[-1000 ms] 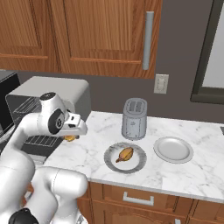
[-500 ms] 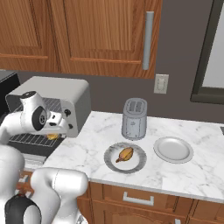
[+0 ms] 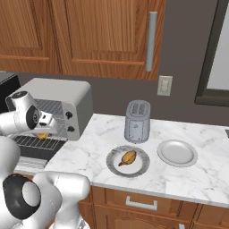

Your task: Open the toaster oven door. Place the bread on the bottom rack in the toaster oven and place the chicken drumstick on the top rack.

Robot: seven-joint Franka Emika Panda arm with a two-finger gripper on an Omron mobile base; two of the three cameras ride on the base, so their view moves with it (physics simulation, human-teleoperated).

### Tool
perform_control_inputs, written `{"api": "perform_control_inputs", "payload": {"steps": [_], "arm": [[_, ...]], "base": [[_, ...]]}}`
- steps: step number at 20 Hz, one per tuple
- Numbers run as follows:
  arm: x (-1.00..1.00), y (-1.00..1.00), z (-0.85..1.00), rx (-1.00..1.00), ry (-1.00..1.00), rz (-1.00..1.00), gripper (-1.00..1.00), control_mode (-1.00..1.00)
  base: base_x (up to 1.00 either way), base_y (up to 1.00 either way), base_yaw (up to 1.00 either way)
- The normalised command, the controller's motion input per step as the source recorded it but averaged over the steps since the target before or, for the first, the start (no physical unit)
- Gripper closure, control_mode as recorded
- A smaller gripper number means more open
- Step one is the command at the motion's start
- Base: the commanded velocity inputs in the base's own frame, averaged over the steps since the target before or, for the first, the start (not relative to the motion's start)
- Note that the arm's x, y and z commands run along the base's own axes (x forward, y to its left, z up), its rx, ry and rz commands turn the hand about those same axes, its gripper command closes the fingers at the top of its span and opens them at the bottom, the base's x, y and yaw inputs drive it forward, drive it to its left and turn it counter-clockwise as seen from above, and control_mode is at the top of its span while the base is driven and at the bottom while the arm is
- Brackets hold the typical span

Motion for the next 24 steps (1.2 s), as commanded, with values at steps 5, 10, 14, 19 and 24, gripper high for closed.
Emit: {"api": "perform_control_inputs", "payload": {"steps": [5,10,14,19,24], "arm": [[0.29,0.5,-0.14,0.08,0.0,0.0,1.0,-1.0],[0.26,0.43,-0.19,0.07,0.0,0.0,1.0,-1.0],[0.21,0.37,-0.23,0.07,0.0,0.0,1.0,-1.0],[0.23,0.2,-0.31,0.05,0.0,0.0,1.0,-1.0],[0.18,0.18,-0.28,0.02,0.0,0.0,1.0,-1.0]], "base": [[0.0,0.0,0.0],[0.0,0.0,0.0],[0.0,0.0,0.0],[0.0,0.0,0.0],[0.0,0.0,0.0]]}}
